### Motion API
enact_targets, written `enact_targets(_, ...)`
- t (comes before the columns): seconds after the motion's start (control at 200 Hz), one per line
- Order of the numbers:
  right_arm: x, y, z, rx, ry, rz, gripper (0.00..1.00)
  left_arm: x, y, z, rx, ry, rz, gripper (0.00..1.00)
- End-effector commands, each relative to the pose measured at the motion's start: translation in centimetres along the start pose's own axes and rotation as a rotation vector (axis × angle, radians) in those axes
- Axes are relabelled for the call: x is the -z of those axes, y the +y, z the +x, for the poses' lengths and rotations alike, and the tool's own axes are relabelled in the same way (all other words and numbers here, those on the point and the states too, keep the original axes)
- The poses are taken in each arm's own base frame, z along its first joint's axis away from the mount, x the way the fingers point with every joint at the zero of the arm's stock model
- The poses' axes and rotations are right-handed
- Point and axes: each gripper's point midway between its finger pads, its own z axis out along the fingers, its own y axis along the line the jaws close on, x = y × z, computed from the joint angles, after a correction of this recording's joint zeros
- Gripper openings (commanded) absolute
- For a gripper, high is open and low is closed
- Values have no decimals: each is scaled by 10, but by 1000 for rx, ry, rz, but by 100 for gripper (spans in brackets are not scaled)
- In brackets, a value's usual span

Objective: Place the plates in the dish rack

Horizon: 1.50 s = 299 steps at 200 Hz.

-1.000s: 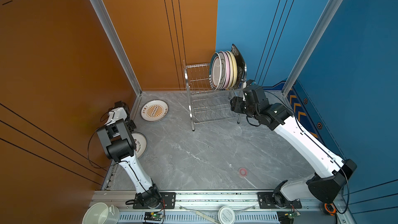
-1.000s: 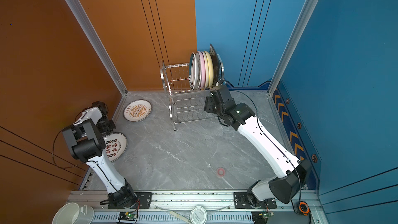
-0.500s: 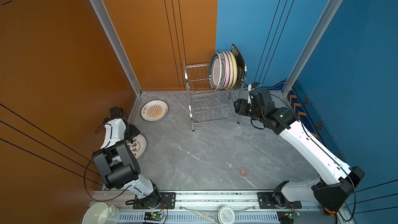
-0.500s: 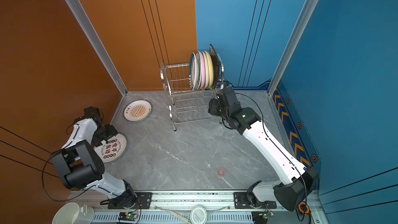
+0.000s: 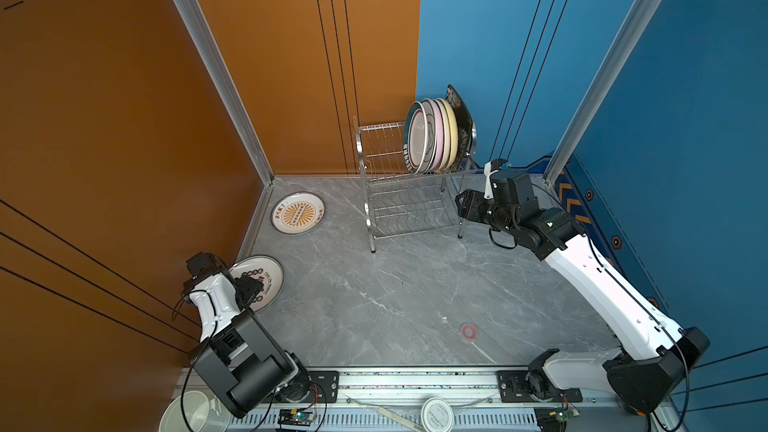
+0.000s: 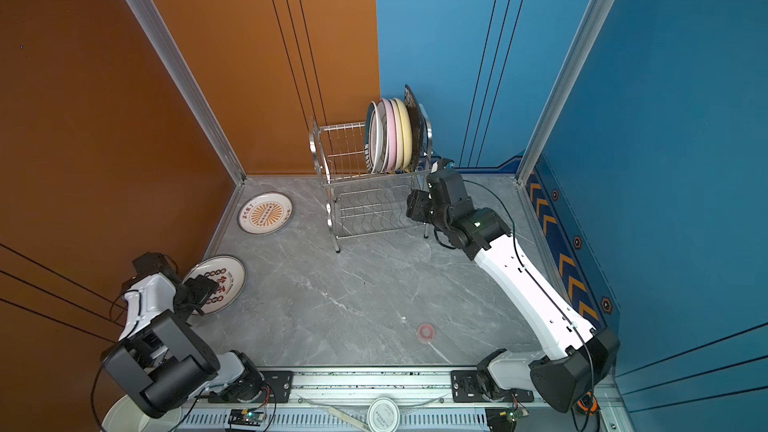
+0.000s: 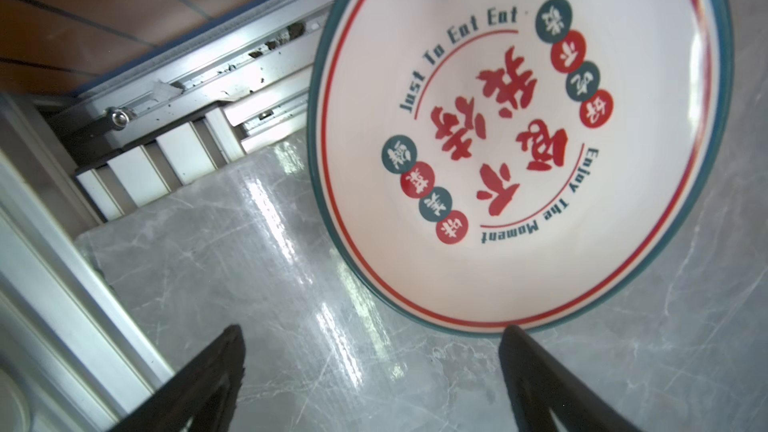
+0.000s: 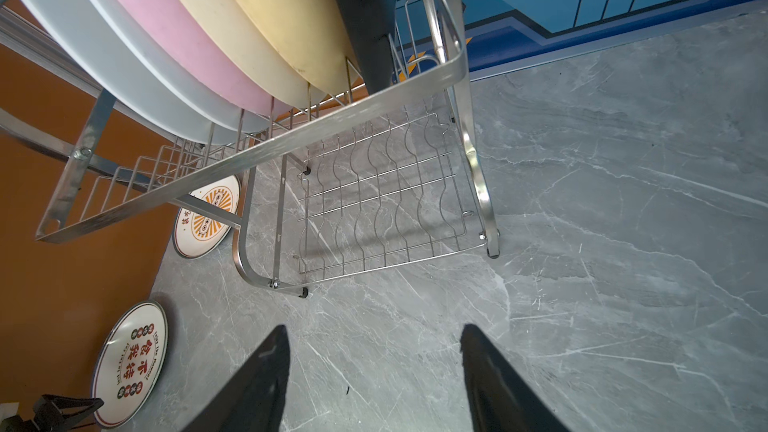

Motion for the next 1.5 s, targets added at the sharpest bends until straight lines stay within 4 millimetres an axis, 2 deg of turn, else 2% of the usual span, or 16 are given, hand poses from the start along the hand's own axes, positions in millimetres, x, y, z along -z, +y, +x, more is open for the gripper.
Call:
enact_targets(0.0, 0, 8, -9, 9, -9, -38, 66, -7, 5, -3, 43, -7, 14, 99)
enact_targets(0.1, 1, 10, -13, 20, -10, -40, 66, -11, 15, -8, 85, -24, 8, 100)
enact_targets(0.235, 5, 8, -18, 21, -19, -39, 66, -17, 15, -21, 114, -51, 34, 98)
enact_targets(0.375, 5, 3, -20, 21, -18, -31, 66, -23, 10, -34, 116, -77, 51, 100)
enact_targets(0.505, 3, 2, -24, 20, -21, -30, 66, -29, 8, -42, 102, -91, 55, 97)
enact_targets(0.711, 0, 0, -25, 15, -19, -21, 66, -38, -3, -49, 57, -83, 68, 90)
enact_targets(0.946, 2, -3, -28, 7, -30, -16, 66, -50, -11, -55, 24, -62, 59, 88)
enact_targets(1.221, 7, -10, -24, -2, -30, -1, 65, -57, -42, -45, -98, -23, 91, 87)
enact_targets(1.296, 8, -10, -24, -3, -34, 0, 66, -57, -51, -38, -135, -15, 101, 87)
enact_targets(1.321, 9, -10, -25, -3, -36, -2, 66, -57, -55, -35, -148, -11, 105, 83)
enact_targets(1.491, 8, -10, -24, -5, -31, 0, 65, -61, -77, -13, -236, 35, 125, 83)
